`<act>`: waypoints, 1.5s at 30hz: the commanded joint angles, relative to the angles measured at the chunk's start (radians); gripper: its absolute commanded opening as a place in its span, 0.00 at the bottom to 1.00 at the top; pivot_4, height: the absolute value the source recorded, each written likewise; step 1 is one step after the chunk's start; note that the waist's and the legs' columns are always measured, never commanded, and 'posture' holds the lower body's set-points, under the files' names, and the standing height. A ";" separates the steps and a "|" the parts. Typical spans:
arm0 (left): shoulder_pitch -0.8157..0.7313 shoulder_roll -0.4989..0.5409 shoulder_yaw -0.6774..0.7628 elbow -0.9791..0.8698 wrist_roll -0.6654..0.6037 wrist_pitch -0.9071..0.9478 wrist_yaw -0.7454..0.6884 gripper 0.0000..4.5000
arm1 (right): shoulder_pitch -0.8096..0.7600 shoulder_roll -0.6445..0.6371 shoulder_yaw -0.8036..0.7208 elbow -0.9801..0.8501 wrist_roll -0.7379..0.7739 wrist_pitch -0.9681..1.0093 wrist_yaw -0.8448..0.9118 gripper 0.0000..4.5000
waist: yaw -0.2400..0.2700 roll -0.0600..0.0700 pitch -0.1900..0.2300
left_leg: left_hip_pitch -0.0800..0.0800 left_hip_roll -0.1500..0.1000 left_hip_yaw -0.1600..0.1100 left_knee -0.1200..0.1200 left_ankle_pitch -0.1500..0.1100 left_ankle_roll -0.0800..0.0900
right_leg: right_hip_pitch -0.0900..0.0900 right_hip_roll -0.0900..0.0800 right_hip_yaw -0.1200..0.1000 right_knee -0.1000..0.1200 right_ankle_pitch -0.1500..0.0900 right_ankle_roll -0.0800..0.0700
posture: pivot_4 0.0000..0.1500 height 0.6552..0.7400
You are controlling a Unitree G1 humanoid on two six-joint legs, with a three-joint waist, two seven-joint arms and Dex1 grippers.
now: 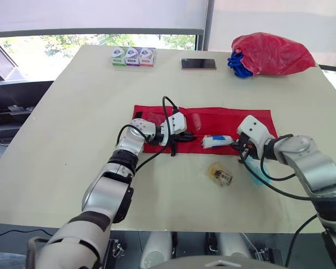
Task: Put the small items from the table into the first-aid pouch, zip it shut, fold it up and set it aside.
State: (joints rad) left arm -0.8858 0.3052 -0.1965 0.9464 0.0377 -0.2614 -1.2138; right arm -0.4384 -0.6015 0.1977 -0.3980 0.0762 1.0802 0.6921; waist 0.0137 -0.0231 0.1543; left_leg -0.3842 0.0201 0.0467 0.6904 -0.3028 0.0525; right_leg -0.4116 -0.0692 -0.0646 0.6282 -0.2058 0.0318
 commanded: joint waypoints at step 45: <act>-0.012 -0.028 0.029 -0.028 -0.039 0.058 0.010 0.00 | 0.037 -0.070 -0.051 -0.024 0.193 -0.043 0.122 0.01 | 0.002 0.000 0.000 | -0.001 -0.001 -0.001 0.000 0.001 -0.002 | 0.000 -0.001 -0.001 -0.001 0.000 0.000 | 1.00 1.00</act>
State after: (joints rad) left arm -0.8798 0.2876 -0.1812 0.9272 0.0185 -0.2034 -1.1987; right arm -0.4037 -0.6872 0.1951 -0.3692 0.2516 0.9546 0.8698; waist 0.0160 -0.0231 0.1542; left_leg -0.3851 0.0195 0.0452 0.6905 -0.3014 0.0503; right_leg -0.4114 -0.0700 -0.0654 0.6274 -0.2057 0.0319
